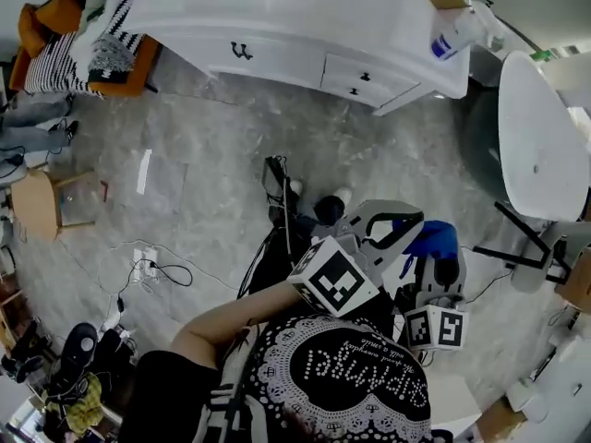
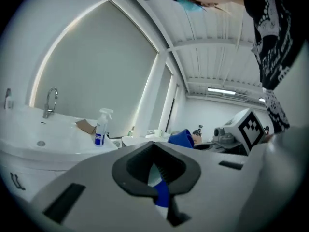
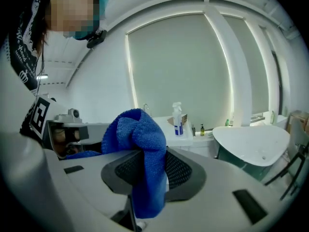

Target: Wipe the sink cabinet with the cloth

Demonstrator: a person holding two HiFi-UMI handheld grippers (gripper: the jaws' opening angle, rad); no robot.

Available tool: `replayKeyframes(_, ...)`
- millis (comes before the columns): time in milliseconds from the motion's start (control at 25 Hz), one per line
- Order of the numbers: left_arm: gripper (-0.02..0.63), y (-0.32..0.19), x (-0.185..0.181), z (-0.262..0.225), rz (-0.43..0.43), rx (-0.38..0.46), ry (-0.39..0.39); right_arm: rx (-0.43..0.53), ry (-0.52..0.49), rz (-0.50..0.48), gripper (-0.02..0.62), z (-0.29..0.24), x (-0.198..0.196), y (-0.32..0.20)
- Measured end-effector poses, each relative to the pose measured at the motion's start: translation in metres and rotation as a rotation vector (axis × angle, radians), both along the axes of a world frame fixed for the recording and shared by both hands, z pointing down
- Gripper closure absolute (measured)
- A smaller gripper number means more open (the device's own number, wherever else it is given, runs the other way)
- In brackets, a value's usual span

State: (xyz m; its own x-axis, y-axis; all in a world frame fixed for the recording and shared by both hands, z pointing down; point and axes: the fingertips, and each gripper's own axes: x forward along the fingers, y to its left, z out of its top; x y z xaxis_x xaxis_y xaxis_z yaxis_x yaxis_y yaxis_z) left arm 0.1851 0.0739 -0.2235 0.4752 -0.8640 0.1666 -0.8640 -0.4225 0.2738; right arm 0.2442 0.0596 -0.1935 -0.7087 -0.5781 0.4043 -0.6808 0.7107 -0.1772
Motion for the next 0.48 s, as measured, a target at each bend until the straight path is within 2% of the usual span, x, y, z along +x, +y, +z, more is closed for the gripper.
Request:
replayKeyframes(200, 0.606, 0.042, -0.027, 0.006, 0.078, -0.042, -0.036, -0.026, 0.001, 0.000, 0.480, -0.001, -0.054, 0.039)
replayKeyframes(480, 0.606, 0.088, -0.087, 0.004, 0.016, -0.037, -0.055, -0.020, -0.015, -0.044, 0.480, -0.001, -0.118, 0.084)
